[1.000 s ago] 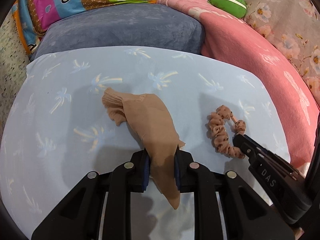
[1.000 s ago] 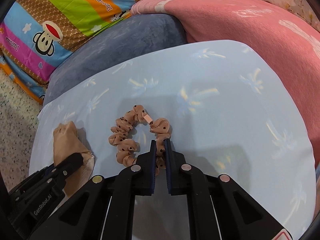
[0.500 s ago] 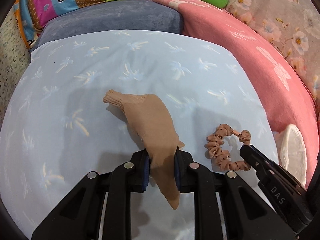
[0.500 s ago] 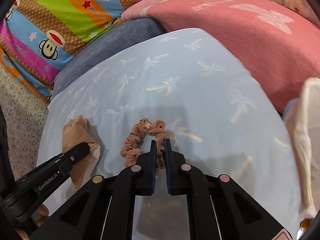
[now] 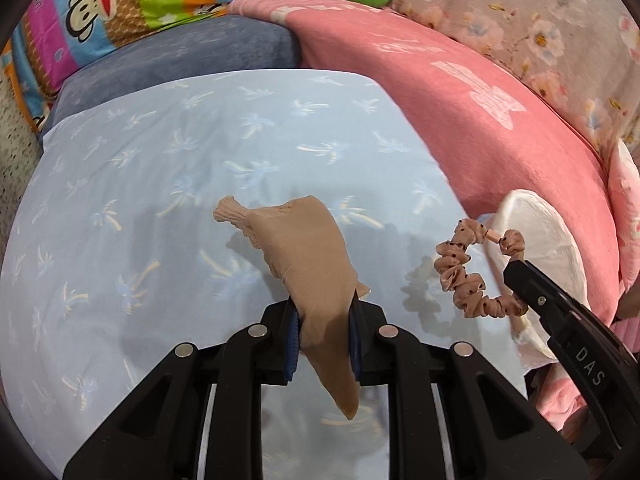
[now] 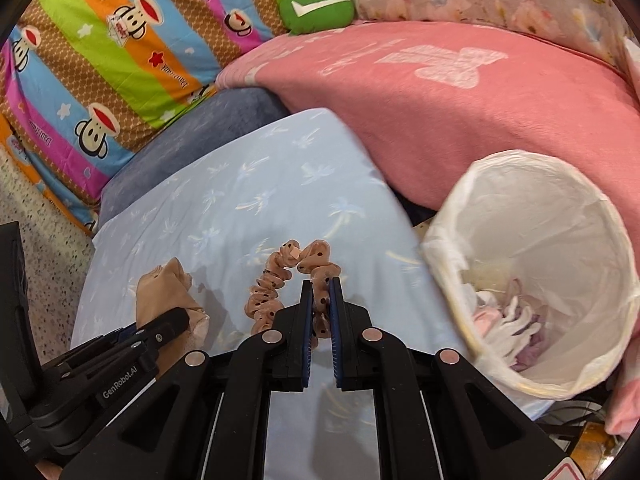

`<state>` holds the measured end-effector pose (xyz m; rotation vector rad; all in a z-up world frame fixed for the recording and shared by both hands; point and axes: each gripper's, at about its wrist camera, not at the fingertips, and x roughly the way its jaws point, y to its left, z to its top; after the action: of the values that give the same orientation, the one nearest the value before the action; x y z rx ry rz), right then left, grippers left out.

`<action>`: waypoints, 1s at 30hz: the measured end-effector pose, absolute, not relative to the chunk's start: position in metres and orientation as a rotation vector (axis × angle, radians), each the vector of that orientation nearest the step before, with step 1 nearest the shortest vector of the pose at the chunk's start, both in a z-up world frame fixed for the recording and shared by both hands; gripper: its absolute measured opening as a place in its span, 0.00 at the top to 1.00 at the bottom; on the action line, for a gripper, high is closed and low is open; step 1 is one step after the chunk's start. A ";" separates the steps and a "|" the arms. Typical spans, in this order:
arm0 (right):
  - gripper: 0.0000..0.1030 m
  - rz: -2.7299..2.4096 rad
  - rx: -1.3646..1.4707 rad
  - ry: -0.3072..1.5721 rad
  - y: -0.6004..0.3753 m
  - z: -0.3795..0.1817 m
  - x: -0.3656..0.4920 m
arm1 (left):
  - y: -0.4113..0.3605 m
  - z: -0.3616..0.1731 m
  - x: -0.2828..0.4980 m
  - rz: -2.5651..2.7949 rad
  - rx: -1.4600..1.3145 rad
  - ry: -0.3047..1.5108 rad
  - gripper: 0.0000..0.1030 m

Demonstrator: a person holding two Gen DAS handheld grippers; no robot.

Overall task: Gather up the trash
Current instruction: 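Carry both items over the white bin and open both grippers to drop them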

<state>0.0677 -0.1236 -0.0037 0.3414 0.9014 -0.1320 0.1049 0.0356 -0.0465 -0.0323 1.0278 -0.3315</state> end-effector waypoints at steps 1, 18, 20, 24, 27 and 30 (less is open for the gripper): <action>0.93 -0.140 0.342 0.894 -0.129 -0.001 0.064 | 0.030 -0.045 0.103 -0.340 -0.024 1.024 0.81; 0.93 -0.285 0.399 0.795 -0.224 0.024 0.009 | -0.072 -0.018 0.075 -0.514 0.115 0.963 0.81; 0.93 -0.304 0.405 0.786 -0.235 0.026 0.005 | -0.084 -0.015 0.073 -0.533 0.129 0.956 0.81; 0.93 -0.344 0.411 0.773 -0.256 0.028 -0.003 | -0.108 -0.012 0.068 -0.577 0.158 0.946 0.81; 0.92 -0.365 0.425 0.764 -0.270 0.029 -0.009 | -0.125 -0.010 0.066 -0.605 0.179 0.941 0.81; 0.92 -0.382 0.439 0.760 -0.281 0.029 -0.013 | -0.139 -0.010 0.064 -0.627 0.198 0.936 0.81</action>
<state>-0.0127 -0.2812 0.0290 0.4385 0.7595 -0.3817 0.0641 -0.1385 -0.0098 0.1983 0.9358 -0.6269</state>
